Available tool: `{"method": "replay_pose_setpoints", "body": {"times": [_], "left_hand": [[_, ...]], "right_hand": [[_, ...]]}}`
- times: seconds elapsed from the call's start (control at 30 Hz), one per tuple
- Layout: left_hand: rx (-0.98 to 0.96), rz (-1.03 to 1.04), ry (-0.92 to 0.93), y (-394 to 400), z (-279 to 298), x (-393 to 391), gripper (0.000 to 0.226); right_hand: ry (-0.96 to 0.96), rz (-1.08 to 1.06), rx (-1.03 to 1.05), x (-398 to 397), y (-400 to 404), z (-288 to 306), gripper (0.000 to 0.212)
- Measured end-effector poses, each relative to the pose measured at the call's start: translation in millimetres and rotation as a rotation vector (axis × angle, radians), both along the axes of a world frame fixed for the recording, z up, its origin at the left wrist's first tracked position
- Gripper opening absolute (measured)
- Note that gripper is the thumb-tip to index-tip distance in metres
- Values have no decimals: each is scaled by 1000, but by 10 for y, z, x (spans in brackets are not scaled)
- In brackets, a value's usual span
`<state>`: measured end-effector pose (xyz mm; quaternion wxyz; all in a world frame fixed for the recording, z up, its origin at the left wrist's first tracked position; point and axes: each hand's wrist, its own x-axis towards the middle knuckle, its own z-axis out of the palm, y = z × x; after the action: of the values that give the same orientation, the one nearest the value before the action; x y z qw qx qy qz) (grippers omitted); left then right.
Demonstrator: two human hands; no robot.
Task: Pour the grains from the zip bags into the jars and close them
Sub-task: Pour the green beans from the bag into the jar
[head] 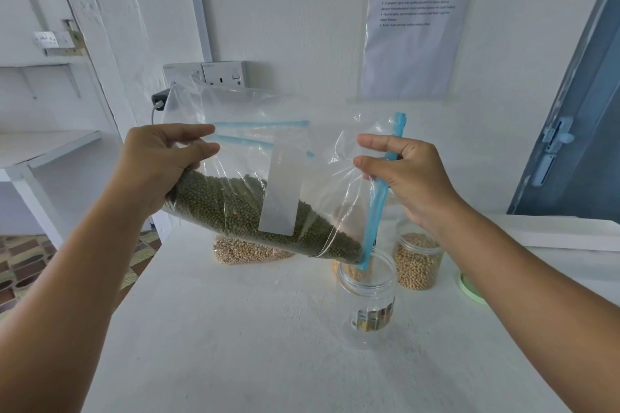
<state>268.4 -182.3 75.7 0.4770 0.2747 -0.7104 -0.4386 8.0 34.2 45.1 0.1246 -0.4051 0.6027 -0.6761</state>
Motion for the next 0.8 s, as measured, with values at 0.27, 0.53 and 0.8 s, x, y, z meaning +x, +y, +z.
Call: {"method": "replay_pose_setpoints", "body": {"times": [0.27, 0.53, 0.8], "left_hand": [[2, -1, -10, -12, -7, -7, 30], [-22, -18, 0, -31, 73, -16, 28], [-21, 5, -23, -15, 41, -61, 28]], "right_hand": [[-10, -5, 14, -11, 5, -38, 39], [-20, -4, 2, -19, 4, -15, 38], [-26, -10, 8, -43, 27, -61, 38]]}}
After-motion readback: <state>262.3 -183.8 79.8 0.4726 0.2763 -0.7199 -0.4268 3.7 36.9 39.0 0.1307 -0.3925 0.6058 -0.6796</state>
